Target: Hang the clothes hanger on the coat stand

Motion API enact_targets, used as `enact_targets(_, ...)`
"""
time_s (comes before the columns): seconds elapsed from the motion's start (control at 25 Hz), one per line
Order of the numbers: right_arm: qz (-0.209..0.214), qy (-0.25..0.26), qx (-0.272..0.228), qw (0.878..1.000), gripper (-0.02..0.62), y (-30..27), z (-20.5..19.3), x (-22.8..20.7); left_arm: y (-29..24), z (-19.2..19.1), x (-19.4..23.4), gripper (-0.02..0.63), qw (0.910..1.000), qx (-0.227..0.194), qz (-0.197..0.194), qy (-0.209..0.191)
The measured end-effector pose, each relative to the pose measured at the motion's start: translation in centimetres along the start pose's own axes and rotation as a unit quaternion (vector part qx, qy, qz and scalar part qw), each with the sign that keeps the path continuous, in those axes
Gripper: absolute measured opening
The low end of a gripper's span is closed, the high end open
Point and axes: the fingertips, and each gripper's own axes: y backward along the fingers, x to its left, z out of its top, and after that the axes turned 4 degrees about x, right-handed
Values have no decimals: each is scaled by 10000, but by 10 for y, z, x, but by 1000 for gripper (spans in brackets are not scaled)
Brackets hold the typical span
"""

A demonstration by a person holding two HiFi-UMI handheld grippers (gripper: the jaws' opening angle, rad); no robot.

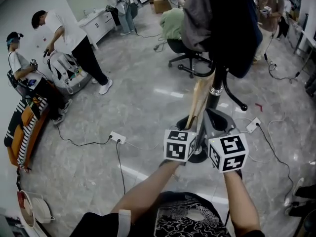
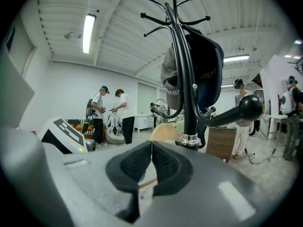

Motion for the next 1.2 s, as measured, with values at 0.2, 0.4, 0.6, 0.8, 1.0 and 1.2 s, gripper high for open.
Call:
enact_targets(0.2, -28, -22, 11, 10000, 2, -4, -3, -1, -5, -8, 0, 54, 9999, 100, -45, -4)
enact_targets(0.4, -20, -29, 14, 10000, 2, -6, -4, 3, -5, -11, 1, 54, 9999, 142, -51, -47)
enact_targets(0.6, -38, -33, 40, 10000, 2, -11, -6, 3, -9, -18, 5, 54, 9997, 249, -57, -33)
enact_targets(0.8, -76, -49, 62, 9999, 2, -10, -12, 2, -14, -27, 4, 52, 9995, 279, -72, -96)
enact_targets(1.0, -125, -70, 106, 9998, 2, -9, -12, 4, -12, -27, 5, 54, 9994, 301, -92, -136)
enact_targets(1.2, -171, -79, 143, 9997, 2, -9, -15, 3, -16, -30, 3, 54, 9992, 348, -134, -166)
